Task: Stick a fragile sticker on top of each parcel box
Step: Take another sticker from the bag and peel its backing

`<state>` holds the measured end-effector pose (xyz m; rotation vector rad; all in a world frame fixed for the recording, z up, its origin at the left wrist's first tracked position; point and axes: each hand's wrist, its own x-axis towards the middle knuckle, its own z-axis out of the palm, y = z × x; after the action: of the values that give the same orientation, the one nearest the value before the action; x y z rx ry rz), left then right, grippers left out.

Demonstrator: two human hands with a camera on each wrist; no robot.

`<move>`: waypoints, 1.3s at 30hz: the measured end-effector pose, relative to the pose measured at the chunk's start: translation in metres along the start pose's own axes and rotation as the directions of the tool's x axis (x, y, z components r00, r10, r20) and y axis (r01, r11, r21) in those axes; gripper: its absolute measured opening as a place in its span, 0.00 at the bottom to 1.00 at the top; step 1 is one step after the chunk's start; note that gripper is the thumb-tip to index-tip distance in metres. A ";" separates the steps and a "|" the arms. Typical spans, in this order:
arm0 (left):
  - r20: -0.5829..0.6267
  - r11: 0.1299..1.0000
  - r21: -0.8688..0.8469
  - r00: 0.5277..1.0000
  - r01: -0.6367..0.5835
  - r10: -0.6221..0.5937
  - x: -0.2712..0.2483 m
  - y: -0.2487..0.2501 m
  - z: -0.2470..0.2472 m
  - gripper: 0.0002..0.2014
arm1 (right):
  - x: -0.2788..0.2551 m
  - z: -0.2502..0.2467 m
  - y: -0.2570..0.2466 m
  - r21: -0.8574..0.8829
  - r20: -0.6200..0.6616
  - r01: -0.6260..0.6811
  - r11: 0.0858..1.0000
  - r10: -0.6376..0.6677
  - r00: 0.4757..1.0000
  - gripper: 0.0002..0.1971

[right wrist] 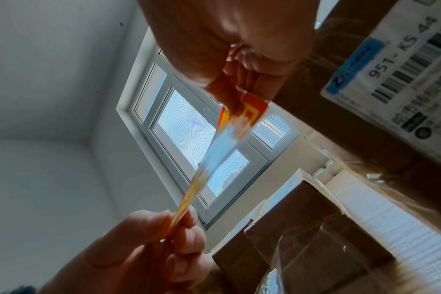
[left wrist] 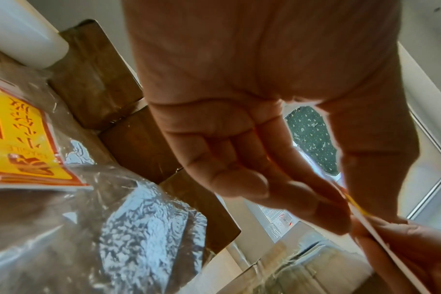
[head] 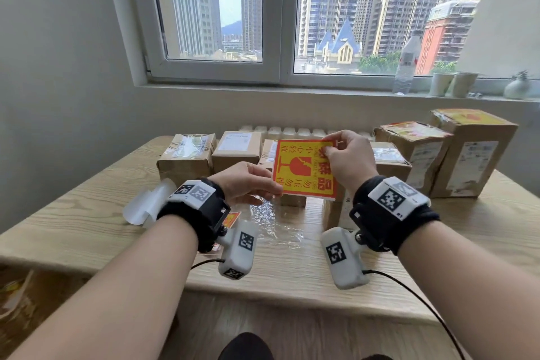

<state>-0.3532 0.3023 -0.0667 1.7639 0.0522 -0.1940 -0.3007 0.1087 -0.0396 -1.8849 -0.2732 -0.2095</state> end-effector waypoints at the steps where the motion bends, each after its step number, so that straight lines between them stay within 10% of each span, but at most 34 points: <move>1: 0.018 1.000 0.006 1.000 0.008 -0.008 0.000 -0.001 0.000 0.03 | 0.001 0.001 0.000 0.010 -0.015 0.000 1.000 0.000 1.000 0.05; 10: -0.167 0.956 -0.267 0.983 -0.124 0.081 0.003 0.002 0.004 0.03 | -0.002 0.009 0.001 0.153 0.023 -0.033 0.988 0.029 0.999 0.12; 39: -0.083 0.983 -0.162 0.994 -0.090 0.077 0.001 0.001 0.012 0.02 | 0.002 0.022 0.003 0.216 -0.027 -0.050 0.975 0.057 0.998 0.12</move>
<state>-0.3535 0.2900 -0.0681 1.6036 0.0480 -0.0594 -0.2976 0.1291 -0.0491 -1.6703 -0.2141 -0.1672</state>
